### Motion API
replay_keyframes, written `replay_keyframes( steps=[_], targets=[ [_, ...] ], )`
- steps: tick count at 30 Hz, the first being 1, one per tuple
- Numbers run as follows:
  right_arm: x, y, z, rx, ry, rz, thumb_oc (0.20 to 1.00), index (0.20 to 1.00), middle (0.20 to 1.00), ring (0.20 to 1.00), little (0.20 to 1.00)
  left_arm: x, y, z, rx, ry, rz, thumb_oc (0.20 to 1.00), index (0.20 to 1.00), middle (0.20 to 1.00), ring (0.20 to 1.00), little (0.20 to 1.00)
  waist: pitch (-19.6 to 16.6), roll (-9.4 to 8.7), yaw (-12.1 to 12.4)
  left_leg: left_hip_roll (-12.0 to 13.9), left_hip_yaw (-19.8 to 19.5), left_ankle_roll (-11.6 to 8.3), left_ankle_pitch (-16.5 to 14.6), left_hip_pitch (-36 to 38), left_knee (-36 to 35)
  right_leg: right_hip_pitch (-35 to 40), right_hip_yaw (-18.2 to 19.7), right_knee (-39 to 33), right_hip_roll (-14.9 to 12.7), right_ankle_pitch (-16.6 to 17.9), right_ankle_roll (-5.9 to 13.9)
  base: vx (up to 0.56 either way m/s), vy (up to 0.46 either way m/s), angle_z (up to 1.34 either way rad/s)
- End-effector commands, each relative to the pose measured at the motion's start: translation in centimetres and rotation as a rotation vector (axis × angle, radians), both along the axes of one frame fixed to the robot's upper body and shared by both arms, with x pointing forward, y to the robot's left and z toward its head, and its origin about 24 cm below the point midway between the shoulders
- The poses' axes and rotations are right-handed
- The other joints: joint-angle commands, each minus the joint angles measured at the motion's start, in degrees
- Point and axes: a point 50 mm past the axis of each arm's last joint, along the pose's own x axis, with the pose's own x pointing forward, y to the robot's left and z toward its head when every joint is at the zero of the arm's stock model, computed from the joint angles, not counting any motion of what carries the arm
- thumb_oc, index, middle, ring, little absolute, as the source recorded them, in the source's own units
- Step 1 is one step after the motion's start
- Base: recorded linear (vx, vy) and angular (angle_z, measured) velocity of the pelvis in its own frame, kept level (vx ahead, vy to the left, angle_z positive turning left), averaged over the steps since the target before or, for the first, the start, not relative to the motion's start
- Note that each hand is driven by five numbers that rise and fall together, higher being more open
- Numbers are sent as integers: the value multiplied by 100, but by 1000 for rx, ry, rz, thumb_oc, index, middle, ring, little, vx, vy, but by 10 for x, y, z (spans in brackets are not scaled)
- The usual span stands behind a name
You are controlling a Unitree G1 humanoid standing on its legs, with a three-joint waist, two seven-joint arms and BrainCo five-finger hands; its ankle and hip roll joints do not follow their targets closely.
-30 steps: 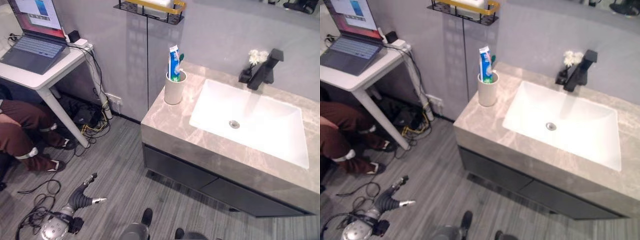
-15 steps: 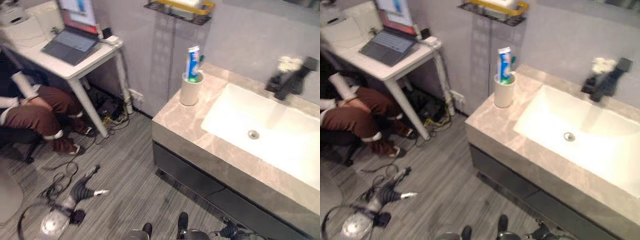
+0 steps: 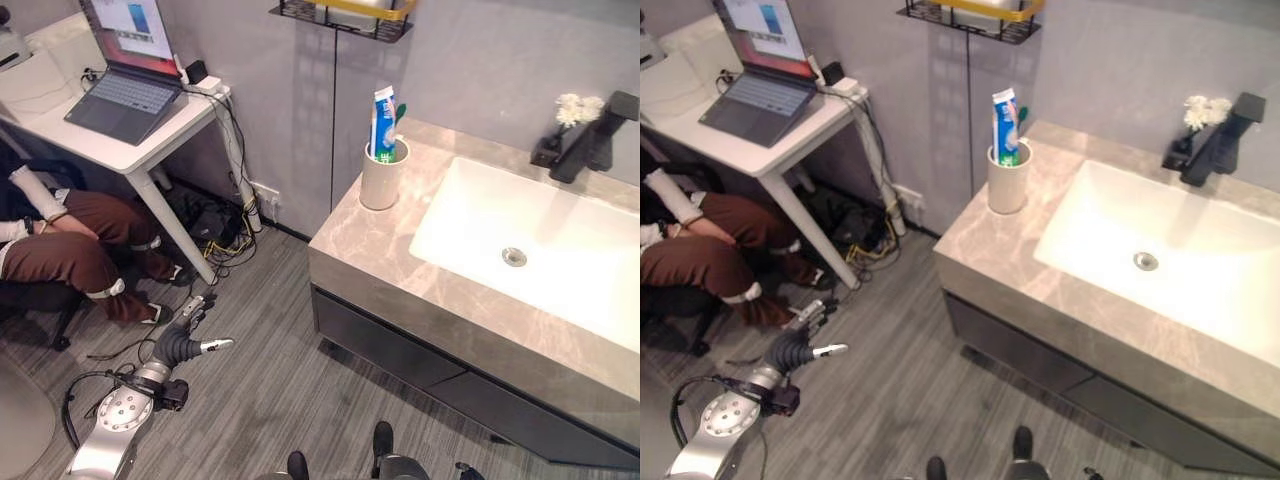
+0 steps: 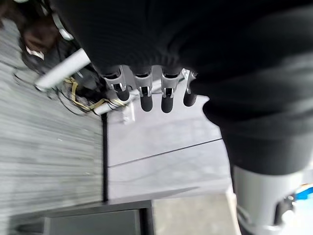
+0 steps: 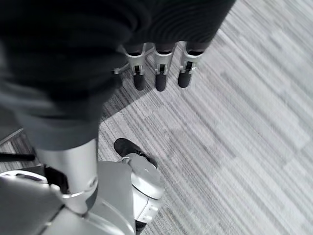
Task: Put brush and paste in cup on sink, flatten towel.
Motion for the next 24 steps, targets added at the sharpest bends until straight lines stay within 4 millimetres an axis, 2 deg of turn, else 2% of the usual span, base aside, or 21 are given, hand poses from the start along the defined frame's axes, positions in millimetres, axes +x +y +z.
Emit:
replay_keyframes(
  steps=[1, 2, 3, 8, 9, 15, 18, 21, 24],
  targets=[
    [-9, 13, -5, 34, 64, 42, 1000, 1000, 1000, 1000, 1000, 4, 8, 46, -64, -199, 3, 1000, 1000, 1000, 1000, 1000, 60, -176, -53, -433, -7, 362, -720, 74, 461, -589, -396, 418, -288, 911, 434, 3, 192, -29],
    [-11, 12, -5, 31, 77, 35, 1000, 1000, 1000, 1000, 1000, 2, 11, 55, -60, -226, -4, 1000, 1000, 1000, 1000, 1000, 98, -158, -7, -427, 120, 359, -783, 166, 478, -543, -885, 411, -404, 978, 491, 94, 179, -61],
    [-12, 12, -6, 33, 96, 53, 1000, 1000, 1000, 1000, 1000, 1, 12, 61, -62, -243, -14, 1000, 1000, 1000, 1000, 1000, 38, -145, 3, -420, 144, 347, -891, 253, 449, -531, -1056, 257, -445, 1026, 586, 115, 94, -83],
    [-15, 13, -7, 39, 125, 69, 1000, 1000, 1000, 1000, 1000, 0, 14, 69, -83, -263, -23, 1000, 1000, 1000, 1000, 1000, 24, -182, -60, -411, 175, 324, -930, 298, 523, -621, -1052, -129, -486, 1397, 672, 43, -21, -21],
    [-21, 14, -8, 47, 135, 58, 1000, 1000, 1000, 1000, 1000, 4, 11, 71, -79, -259, -53, 1000, 1000, 1000, 1000, 1000, 16, -291, -83, -462, 222, 292, -898, 258, 635, -566, -1059, -314, -527, 1451, 585, -7, -57, -3],
    [-36, 6, -7, 28, 193, 40, 1000, 1000, 1000, 1000, 1000, 7, 1, 73, -90, -256, -117, 1000, 1000, 1000, 1000, 1000, -137, -239, -98, -481, 92, 262, -883, 427, 375, -463, -999, -479, -429, 1596, 567, 95, -44, -2],
    [-36, 2, -6, 18, 188, 26, 1000, 1000, 1000, 1000, 1000, 6, -1, 72, -115, -245, -131, 1000, 1000, 1000, 1000, 1000, -177, -201, -121, -451, 56, 241, -876, 496, 295, -419, -1002, -504, -352, 1497, 521, 104, -50, 4],
    [-30, -1, -5, -3, 167, 59, 1000, 1000, 1000, 1000, 1000, 9, -4, 73, -155, -250, -128, 1000, 1000, 1000, 1000, 1000, -253, -122, -136, -295, 72, 178, -916, 569, 263, -402, -1093, -398, -172, 1080, 372, 128, -83, 8],
    [-28, -3, -4, -12, 164, 76, 1000, 1000, 1000, 1000, 1000, 10, -5, 74, -167, -257, -130, 1000, 1000, 1000, 1000, 1000, -247, -91, -141, -238, 88, 163, -924, 569, 273, -448, -1118, -258, -134, 918, 323, 61, -52, -2]
  ],
)
